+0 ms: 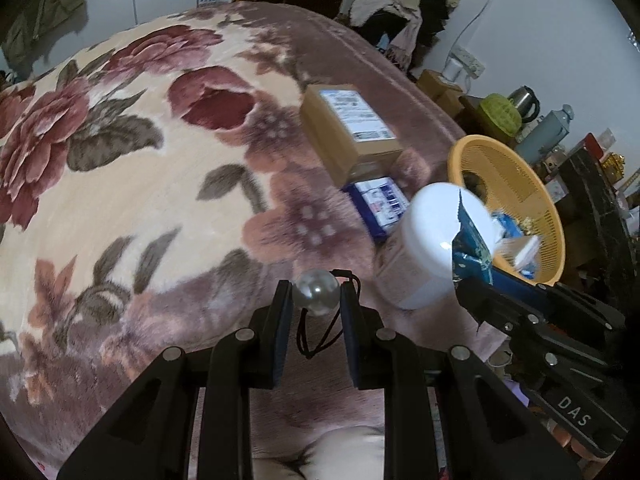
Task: Organize soft objects
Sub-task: 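Carry the hair tie with the left gripper while the right gripper carries the blue packet to the basket, then open the left gripper over the basket while the right gripper releases the blue packet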
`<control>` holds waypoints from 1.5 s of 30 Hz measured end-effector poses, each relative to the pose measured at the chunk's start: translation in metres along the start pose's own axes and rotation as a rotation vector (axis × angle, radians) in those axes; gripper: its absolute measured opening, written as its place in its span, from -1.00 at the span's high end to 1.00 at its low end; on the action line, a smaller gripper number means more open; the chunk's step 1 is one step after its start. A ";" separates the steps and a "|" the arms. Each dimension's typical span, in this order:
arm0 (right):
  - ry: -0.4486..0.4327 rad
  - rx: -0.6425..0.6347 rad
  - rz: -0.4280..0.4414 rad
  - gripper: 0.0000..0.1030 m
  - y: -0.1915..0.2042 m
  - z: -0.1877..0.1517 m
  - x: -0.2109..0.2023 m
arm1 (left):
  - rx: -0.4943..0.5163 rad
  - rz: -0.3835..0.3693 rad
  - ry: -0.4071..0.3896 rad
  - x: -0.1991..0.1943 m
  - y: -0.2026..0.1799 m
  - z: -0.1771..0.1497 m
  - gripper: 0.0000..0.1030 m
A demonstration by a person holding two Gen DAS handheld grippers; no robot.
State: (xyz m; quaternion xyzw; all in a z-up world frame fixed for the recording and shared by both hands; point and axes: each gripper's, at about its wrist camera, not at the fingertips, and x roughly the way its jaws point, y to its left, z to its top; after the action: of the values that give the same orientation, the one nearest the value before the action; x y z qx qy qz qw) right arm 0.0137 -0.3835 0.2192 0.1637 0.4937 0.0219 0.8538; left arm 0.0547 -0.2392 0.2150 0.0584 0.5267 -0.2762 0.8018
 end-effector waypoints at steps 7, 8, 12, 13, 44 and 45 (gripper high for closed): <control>-0.035 0.035 -0.025 0.54 -0.026 0.006 -0.018 | 0.041 -0.019 -0.015 -0.002 -0.033 0.017 0.55; -0.039 0.039 -0.029 0.54 -0.029 0.007 -0.020 | 0.049 -0.023 -0.019 -0.003 -0.038 0.020 0.54; -0.056 0.058 -0.044 0.54 -0.044 0.010 -0.030 | 0.076 -0.033 -0.029 -0.004 -0.058 0.029 0.54; -0.059 0.062 -0.048 0.54 -0.049 0.010 -0.033 | 0.083 -0.035 -0.029 -0.004 -0.062 0.031 0.54; -0.153 0.281 -0.230 0.51 -0.187 0.011 -0.103 | 0.292 -0.228 -0.006 0.042 -0.238 0.077 0.55; -0.162 0.296 -0.238 0.50 -0.192 0.011 -0.105 | 0.293 -0.233 -0.008 0.044 -0.242 0.079 0.50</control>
State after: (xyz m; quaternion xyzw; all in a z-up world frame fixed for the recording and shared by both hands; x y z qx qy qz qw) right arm -0.0542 -0.5890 0.2545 0.2290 0.4371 -0.1651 0.8540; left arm 0.0094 -0.4893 0.2587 0.1120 0.4809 -0.4410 0.7495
